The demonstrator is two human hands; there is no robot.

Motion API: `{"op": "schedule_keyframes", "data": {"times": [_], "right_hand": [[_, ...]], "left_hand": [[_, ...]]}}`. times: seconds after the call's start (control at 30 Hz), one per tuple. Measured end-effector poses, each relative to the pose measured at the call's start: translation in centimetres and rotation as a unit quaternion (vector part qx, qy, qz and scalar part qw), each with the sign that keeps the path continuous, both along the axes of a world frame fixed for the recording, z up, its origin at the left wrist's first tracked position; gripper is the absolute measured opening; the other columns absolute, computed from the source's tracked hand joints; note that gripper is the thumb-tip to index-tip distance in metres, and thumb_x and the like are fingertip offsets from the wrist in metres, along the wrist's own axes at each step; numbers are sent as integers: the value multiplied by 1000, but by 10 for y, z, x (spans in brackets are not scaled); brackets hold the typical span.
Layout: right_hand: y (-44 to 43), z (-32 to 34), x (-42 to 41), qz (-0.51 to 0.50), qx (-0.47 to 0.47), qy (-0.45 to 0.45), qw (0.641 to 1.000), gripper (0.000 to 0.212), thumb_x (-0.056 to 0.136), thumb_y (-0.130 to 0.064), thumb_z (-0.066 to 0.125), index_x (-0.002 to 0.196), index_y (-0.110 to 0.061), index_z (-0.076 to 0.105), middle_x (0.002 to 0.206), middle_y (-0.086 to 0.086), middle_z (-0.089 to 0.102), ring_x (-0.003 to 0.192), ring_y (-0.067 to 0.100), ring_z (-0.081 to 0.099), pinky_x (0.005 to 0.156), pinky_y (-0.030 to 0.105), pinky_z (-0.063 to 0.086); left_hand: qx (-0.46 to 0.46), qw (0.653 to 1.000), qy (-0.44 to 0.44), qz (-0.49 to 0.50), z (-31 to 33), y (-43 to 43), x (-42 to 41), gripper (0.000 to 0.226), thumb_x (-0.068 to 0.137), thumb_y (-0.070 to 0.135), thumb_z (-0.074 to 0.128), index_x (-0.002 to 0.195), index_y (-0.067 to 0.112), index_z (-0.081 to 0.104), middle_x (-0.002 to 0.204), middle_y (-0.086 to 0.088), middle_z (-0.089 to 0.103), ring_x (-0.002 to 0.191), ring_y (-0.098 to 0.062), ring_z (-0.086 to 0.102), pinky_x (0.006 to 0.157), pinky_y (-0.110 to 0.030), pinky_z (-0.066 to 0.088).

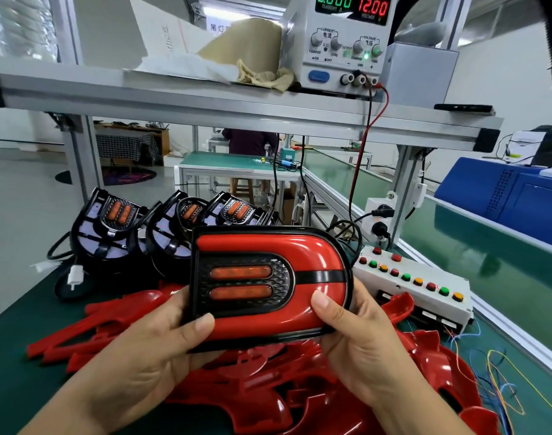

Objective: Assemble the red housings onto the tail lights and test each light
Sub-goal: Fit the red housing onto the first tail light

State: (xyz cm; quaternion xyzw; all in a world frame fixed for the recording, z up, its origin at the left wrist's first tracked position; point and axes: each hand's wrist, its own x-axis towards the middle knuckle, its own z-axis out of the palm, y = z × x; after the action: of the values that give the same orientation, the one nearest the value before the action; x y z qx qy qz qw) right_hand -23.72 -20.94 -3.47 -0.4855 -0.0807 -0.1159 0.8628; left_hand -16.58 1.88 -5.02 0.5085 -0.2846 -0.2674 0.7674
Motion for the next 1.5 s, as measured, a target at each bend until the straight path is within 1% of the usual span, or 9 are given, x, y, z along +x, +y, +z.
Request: {"op": "schedule_keyframes", "data": {"times": [0.4, 0.63, 0.77, 0.87, 0.93, 1.03, 1.23, 1.33, 1.5], "right_hand": [[-1, 2, 0, -19, -19, -3, 1000, 58, 63, -10, 77, 118, -5, 59, 104, 23, 71, 89, 33, 72, 68, 35, 59], [-1, 0, -1, -31, -6, 10, 999, 51, 70, -5, 75, 119, -3, 59, 105, 25, 70, 87, 34, 72, 66, 35, 59], [-3, 4, -2, -16, 6, 30, 999, 73, 57, -14, 93, 121, -3, 59, 112, 29, 67, 94, 38, 70, 70, 38, 59], [0, 6, -2, -7, 34, 31, 999, 82, 47, -22, 98, 118, -1, 61, 112, 29, 66, 93, 38, 70, 69, 38, 59], [3, 10, -2, -11, 67, 39, 997, 70, 58, -24, 92, 116, 1, 62, 111, 29, 67, 91, 36, 71, 68, 39, 59], [4, 18, -4, -9, 121, 65, 990, 43, 80, -30, 64, 107, 3, 70, 112, 28, 67, 95, 38, 70, 68, 44, 59], [-7, 53, -10, -19, 247, 76, 966, 66, 97, -47, 41, 87, 9, 74, 98, 27, 71, 80, 35, 73, 55, 46, 59], [-8, 73, -11, -31, 263, 40, 964, 58, 101, -46, 35, 109, 5, 62, 105, 23, 71, 86, 31, 73, 64, 46, 60], [-3, 96, -13, -25, 247, 37, 968, 60, 102, -45, 33, 100, 5, 67, 104, 21, 72, 85, 30, 73, 80, 46, 57]], "left_hand": [[68, 984, -145, 81, -1, -4, 1, 51, 81, 42, 74, 129, 33, 60, 134, -4, 62, 125, -24, 58, 103, -27, 46], [63, 990, -100, 81, -1, -9, 2, 57, 70, 49, 83, 122, 33, 65, 129, -5, 66, 118, -26, 64, 87, -30, 56], [15, 996, -16, 91, -2, -12, 4, 29, 80, 35, 73, 109, 35, 73, 122, -4, 70, 110, -24, 68, 77, -30, 59], [-1, 995, 18, 95, -6, -13, 6, 31, 77, 31, 67, 107, 33, 74, 121, -6, 70, 107, -25, 69, 72, -32, 60], [-24, 995, 38, 88, -3, -11, 7, 51, 67, 52, 78, 112, 29, 73, 120, -10, 70, 106, -30, 69, 70, -35, 60], [-101, 990, 88, -31, 8, -6, 10, 75, 72, 67, 63, 132, 23, 60, 131, -20, 61, 116, -39, 62, 83, -45, 60], [31, 995, 38, 89, 38, -13, 19, 59, 86, 52, 44, 137, 22, 49, 116, -24, 68, 101, -36, 69, 77, -39, 60], [106, 991, 40, 73, 55, -33, 18, 55, 93, 54, 36, 140, 27, 37, 105, -26, 71, 96, -35, 72, 71, -34, 62], [140, 981, 134, -20, 70, -79, 24, 50, 106, 45, 25, 153, 31, 16, 108, -31, 68, 91, -40, 71, 60, -35, 59]]}}
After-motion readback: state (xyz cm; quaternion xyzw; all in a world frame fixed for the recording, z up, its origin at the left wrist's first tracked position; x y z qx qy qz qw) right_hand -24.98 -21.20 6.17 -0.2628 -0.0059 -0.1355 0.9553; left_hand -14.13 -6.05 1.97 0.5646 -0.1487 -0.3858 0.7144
